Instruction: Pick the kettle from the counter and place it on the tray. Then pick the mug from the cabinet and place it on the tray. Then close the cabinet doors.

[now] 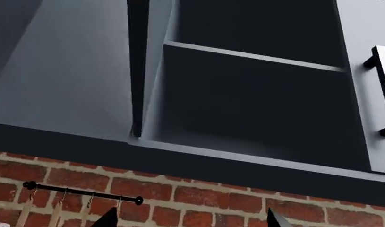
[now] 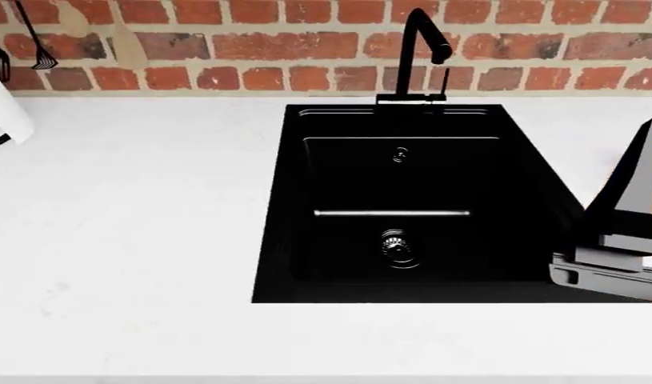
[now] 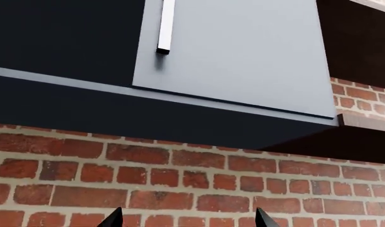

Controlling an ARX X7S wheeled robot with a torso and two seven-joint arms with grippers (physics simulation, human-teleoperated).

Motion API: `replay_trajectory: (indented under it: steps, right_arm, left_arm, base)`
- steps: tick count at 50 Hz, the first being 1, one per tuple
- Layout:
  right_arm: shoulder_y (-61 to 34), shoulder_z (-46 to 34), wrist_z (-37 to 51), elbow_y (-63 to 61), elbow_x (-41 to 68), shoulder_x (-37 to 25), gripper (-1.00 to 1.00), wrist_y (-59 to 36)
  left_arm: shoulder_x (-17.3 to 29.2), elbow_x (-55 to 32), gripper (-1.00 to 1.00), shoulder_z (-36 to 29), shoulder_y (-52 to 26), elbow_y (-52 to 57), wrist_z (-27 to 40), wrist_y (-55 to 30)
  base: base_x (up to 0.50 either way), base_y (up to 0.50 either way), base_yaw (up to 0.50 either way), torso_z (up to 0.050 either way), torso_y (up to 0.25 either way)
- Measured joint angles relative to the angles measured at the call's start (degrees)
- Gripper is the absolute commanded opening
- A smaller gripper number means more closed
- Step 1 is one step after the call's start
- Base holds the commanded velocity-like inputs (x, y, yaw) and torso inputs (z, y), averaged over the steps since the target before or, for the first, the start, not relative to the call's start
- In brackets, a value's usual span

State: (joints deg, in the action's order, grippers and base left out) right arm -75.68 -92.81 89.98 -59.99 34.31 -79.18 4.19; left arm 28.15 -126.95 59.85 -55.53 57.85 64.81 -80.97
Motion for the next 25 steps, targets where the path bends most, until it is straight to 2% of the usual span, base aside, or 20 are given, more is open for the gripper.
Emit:
replay_trajectory:
  steps: [12,20,25]
  right_arm:
    - [2.73,2.84,0.00,-0.01,0.04,0.74,1.00,-0.96]
    - [3.42,3.12,0.01,-0.01,-0.40,0.61,1.00,-0.65]
    - [4.63,3.90,-0.02,-0.01,-0.68,0.39,1.00,0.01]
  left_arm:
    - [0.06,1.49,1.00,-0.73,-1.14,-0.04,0.85,-0.63]
    - [2.32,3.74,1.00,-4.25,-2.28,0.03,4.66,-0.49]
    - [4.68,5.49,1.00,-6.45,-3.50,-0.58,7.56,0.33]
  base:
    - [0.00,0.50,0.00,0.000,0.000]
    - [0.00,0.50,0.00,0.000,0.000]
    - [0.00,0.07,0.00,0.000,0.000]
